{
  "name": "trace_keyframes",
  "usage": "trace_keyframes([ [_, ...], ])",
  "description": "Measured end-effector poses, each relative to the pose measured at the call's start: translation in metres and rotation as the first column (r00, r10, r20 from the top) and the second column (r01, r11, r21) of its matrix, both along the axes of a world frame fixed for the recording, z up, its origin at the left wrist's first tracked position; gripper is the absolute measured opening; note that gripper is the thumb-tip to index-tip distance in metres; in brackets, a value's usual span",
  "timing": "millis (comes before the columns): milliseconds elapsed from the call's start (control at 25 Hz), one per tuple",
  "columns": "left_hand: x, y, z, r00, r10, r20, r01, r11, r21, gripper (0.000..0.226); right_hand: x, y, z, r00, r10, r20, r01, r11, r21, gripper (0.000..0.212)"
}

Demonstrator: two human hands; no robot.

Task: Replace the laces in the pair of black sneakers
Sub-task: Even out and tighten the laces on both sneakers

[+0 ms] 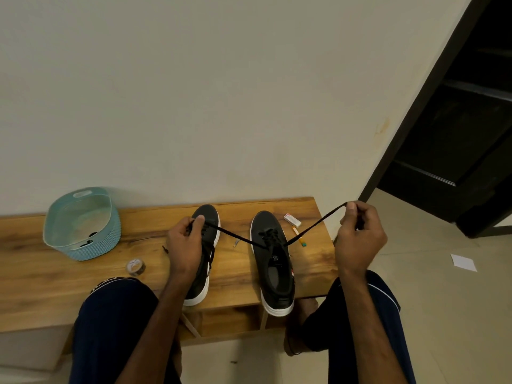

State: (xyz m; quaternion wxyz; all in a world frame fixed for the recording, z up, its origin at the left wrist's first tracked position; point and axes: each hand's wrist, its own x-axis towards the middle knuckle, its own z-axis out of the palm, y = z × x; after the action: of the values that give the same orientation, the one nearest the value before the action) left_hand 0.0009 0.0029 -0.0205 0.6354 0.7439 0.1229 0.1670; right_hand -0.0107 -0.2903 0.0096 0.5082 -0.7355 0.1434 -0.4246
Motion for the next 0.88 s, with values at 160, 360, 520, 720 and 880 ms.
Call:
trace_keyframes([
  [160,-0.011,-0.015,0.023,0.974,-0.201,0.106,0.206,0.978,-0.042,0.034,-0.005,0.004,0.001,0.88,0.25,-0.404,-0.304,0.95,-0.075,0.011],
  [360,-0.022,-0.027,0.034,0.961,-0.261,0.095,0.27,0.958,-0.094,0.028,-0.007,-0.009,0.04,0.989,0.097,-0.11,-0.084,0.99,0.113,0.015],
  [520,-0.018,-0.032,0.064,0.92,-0.391,0.015,0.389,0.918,0.07,0.034,0.002,-0.005,0.057,0.748,0.127,-0.651,-0.318,0.93,-0.183,0.023],
  [720,-0.009,-0.048,0.141,0.927,-0.364,0.093,0.356,0.93,0.089,0.034,0.004,0.02,0.115,0.723,0.536,-0.436,-0.539,0.833,0.129,0.02],
  [880,-0.009,-0.06,0.189,0.888,-0.424,0.175,0.446,0.888,-0.113,0.032,0.003,0.032,0.173,0.667,0.711,-0.222,-0.668,0.703,0.244,0.022],
])
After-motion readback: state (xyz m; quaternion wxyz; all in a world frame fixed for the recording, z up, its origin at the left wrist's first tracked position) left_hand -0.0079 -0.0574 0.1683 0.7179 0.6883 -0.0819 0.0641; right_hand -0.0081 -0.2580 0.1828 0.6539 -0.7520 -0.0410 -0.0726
